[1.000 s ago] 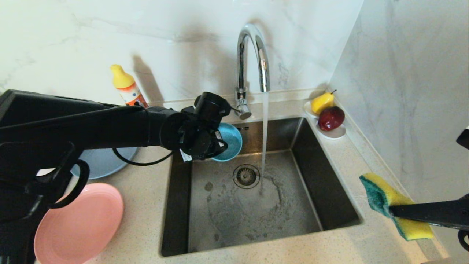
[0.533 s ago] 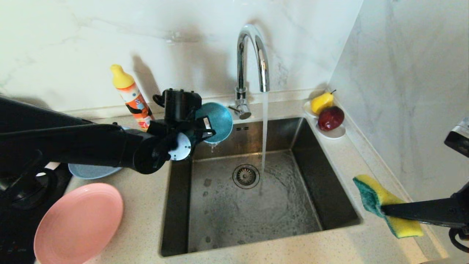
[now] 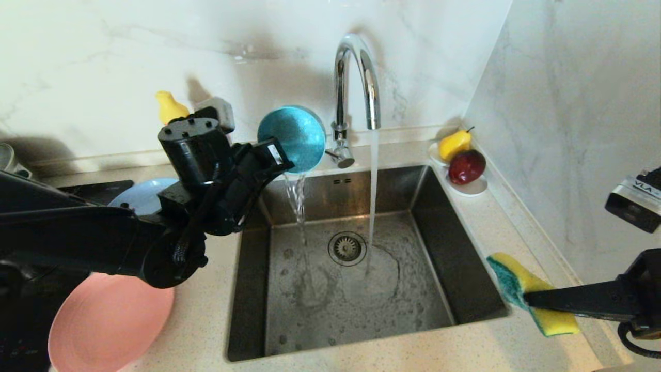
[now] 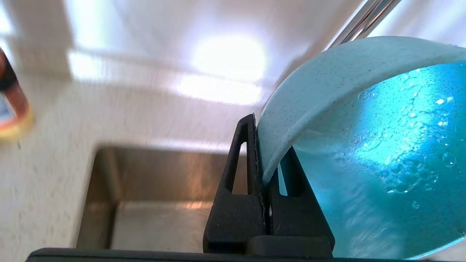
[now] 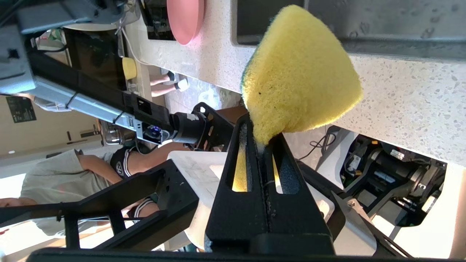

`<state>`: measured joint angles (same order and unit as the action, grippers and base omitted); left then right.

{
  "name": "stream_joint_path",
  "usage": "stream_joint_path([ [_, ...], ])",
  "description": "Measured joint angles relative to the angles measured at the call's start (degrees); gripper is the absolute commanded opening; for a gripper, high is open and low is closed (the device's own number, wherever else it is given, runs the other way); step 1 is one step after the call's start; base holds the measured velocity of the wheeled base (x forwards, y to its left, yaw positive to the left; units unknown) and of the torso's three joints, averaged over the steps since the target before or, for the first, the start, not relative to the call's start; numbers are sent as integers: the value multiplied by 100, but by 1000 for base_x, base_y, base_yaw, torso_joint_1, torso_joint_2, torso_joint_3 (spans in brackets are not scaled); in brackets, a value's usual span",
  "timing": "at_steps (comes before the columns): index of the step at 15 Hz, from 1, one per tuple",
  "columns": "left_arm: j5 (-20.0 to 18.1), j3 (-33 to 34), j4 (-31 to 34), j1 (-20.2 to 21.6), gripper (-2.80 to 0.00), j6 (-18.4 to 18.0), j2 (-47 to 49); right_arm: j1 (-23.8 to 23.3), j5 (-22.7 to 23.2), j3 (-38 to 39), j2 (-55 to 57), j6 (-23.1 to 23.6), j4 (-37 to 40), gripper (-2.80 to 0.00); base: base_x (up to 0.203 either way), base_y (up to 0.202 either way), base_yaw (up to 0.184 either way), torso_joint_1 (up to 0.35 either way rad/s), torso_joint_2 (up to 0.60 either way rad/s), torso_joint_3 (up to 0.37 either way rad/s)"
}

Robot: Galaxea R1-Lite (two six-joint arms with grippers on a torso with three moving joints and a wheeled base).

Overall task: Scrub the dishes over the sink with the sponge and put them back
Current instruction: Wash the bowl

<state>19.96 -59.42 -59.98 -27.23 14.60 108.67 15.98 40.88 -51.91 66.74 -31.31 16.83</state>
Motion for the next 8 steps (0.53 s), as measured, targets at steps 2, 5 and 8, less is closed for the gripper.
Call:
stream_joint_path([
  [2,-183,224,-328,-4,-280,-98,-162,11,93,18,40,-13,-134,-280,0,0,0,0,0,0],
  [5,-449,433,-568,-2,-280,-198,-469,17,155,59,73,-22,-218,-280,0,0,0,0,0,0],
  [8,-727,549,-594,-10,-280,-215,-826,13,159,78,101,-19,-218,-280,0,0,0,0,0,0],
])
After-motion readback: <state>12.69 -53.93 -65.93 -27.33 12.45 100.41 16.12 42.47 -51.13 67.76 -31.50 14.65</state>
